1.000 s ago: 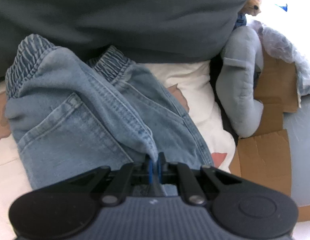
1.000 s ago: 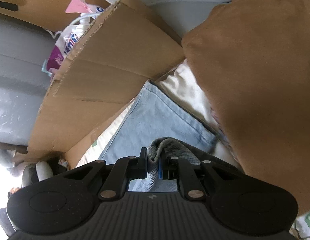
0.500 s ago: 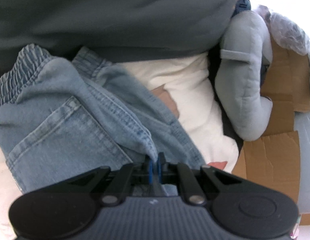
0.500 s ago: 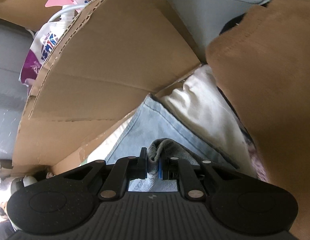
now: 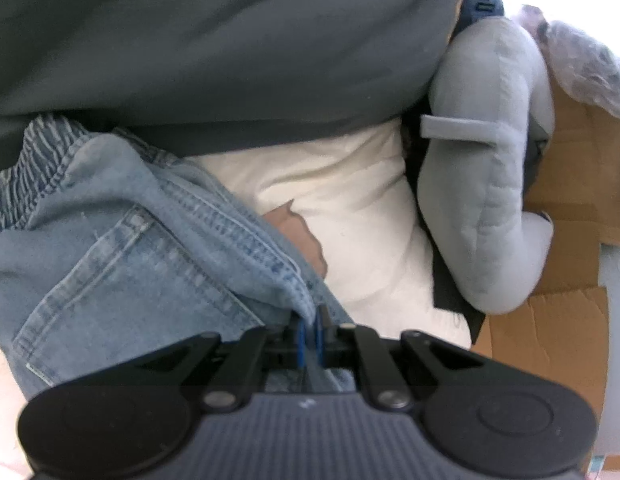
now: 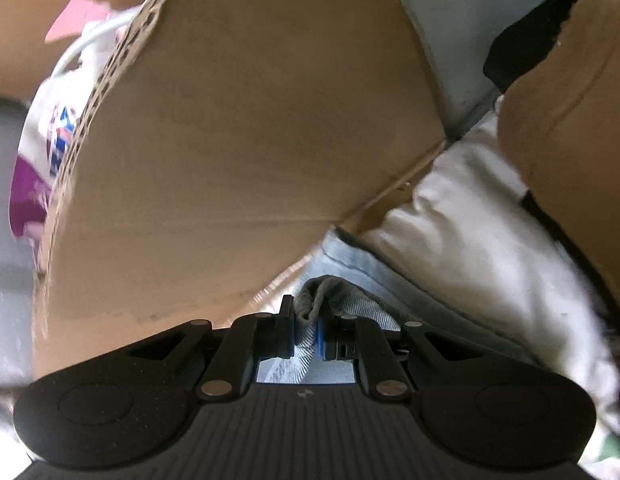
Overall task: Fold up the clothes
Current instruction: 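Lift the jeans with both grippers and carry them into the cardboard box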
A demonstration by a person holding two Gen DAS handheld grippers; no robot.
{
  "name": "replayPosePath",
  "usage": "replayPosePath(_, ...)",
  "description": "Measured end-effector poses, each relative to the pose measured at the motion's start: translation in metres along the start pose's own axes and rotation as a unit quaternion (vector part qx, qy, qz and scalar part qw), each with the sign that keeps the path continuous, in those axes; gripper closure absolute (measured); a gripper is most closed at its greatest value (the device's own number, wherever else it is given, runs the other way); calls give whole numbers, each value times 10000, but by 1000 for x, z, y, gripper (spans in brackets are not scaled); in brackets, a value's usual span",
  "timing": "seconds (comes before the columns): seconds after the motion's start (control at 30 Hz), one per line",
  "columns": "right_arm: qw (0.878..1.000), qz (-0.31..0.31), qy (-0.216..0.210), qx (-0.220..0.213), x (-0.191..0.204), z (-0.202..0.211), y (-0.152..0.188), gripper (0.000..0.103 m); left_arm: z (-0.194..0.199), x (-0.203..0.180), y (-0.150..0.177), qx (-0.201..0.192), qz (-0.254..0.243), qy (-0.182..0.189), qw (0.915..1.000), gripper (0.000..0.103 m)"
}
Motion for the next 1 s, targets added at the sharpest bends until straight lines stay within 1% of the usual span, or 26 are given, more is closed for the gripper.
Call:
replayPosePath(0.17, 9990, -387, 197, -123, -5, -19, -1, 94, -19, -5, -1, 47, -35, -30, 10000, 97)
replayPosePath(0.27, 9981, -474, 347, -209, -7, -28, -1, 94, -25, -9, -1, 75, -173, -50, 9998, 97)
replayPosePath(0.3, 9979, -488, 371, -224, -7, -30, -1, 94, -27, -8, -2, 82, -138, -50, 9999, 97)
replayPosePath(0.47, 9969, -642, 356, -286, -6, -40, -2, 94, -35, -7, -4, 127, -115, -90, 9998, 97)
replayPosePath(0.57, 9951, -869, 353, -306, -10, -46, -3, 93, -38, -10, -3, 114, -175, -117, 9997, 96)
replayPosePath(0.67, 9942, -937, 401, -350, -10, -51, -3, 93, -40, -13, -1, 92, -209, -118, 9997, 96)
replayPosePath(0.83, 9930, -1019, 453, -401, -9, -59, -2, 93, -49, -9, -2, 220, -294, -112, 9993, 96)
replayPosePath(0.9, 9926, -1059, 445, -406, -9, -62, -2, 93, -52, -9, -3, 274, -286, -139, 9991, 94)
replayPosePath(1.0, 9922, -1133, 342, -388, -12, -64, -1, 93, -53, -14, -3, 320, -337, -100, 9989, 83)
Point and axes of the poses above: each gripper's, at about its wrist camera, not at the fingertips, and z roughly against the way its jaws point, x to its left, y to its underside, the point moved 4 cm from there along -z, roughly the way its jaws point, and after that the axes turned 10 degrees about y, right-handed, at the moved point
